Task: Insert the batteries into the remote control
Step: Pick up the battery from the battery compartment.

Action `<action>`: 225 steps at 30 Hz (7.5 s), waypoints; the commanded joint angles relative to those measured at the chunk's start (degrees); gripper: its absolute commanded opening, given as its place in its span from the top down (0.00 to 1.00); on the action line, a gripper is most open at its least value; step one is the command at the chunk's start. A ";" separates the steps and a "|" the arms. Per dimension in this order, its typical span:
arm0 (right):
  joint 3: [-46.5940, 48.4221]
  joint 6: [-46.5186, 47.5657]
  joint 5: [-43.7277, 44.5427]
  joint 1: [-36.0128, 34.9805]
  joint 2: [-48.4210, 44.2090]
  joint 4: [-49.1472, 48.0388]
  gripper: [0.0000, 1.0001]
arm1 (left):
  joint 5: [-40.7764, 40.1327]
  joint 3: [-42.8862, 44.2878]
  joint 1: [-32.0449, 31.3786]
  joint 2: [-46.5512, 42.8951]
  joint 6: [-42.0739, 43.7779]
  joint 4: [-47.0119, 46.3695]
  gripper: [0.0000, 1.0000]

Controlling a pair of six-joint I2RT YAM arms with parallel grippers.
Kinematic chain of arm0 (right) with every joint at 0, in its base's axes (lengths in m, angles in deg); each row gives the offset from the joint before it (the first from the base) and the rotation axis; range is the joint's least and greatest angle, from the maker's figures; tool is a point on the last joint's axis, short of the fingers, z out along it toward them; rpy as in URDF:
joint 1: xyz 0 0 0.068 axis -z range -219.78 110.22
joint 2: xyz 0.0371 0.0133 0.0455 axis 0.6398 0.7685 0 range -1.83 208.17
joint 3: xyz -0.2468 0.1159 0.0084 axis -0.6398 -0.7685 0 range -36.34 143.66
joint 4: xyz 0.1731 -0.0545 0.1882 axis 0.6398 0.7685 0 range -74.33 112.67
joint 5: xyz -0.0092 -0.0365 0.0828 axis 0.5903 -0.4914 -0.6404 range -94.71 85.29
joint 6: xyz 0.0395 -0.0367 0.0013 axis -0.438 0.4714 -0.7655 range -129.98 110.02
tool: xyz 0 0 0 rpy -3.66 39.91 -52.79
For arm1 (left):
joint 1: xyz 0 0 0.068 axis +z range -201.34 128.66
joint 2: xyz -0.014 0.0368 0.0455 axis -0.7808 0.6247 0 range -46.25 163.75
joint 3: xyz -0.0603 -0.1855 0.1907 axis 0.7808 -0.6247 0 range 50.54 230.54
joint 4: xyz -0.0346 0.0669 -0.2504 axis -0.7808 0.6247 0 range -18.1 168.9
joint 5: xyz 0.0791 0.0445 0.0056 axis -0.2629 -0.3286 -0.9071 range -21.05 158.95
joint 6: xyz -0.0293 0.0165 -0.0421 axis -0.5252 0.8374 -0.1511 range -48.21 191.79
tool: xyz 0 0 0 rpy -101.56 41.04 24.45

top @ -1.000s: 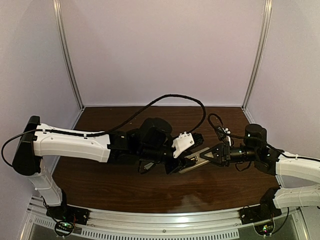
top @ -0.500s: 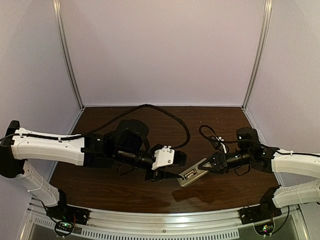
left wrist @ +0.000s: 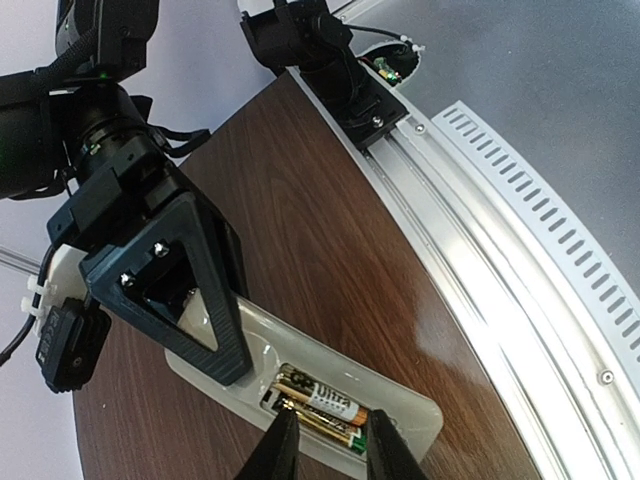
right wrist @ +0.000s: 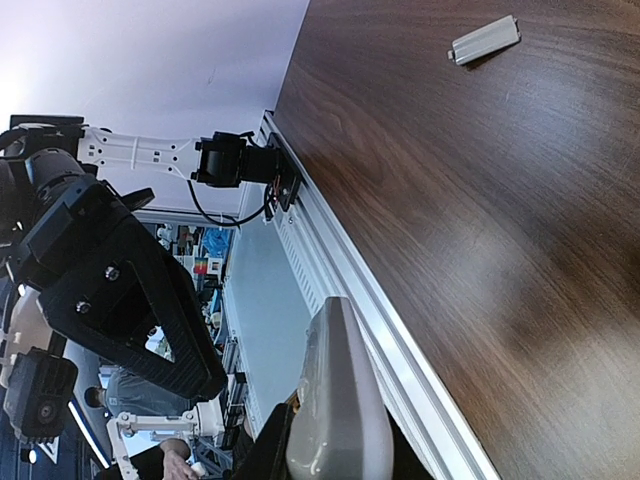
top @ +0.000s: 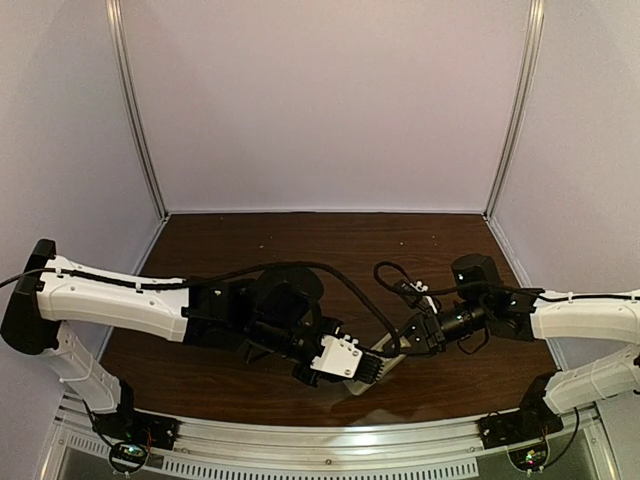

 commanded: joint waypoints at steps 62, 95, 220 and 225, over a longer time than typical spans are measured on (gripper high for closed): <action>5.00 0.21 -0.75 -7.24 0.32 -3.18 1.00 | 3.56 1.77 -0.89 7.33 1.36 2.55 0.96; 3.65 -0.51 5.03 -7.16 2.13 -3.54 1.00 | 0.61 2.41 -3.21 4.17 -2.64 -3.29 0.82; -1.74 -8.47 5.33 -4.83 0.85 -15.70 1.00 | -4.28 -2.16 0.56 -0.68 -16.28 -6.21 0.99; -0.74 -0.73 6.90 -4.08 -1.35 -7.90 1.00 | -4.53 -3.91 0.54 -7.49 -14.67 -6.80 1.00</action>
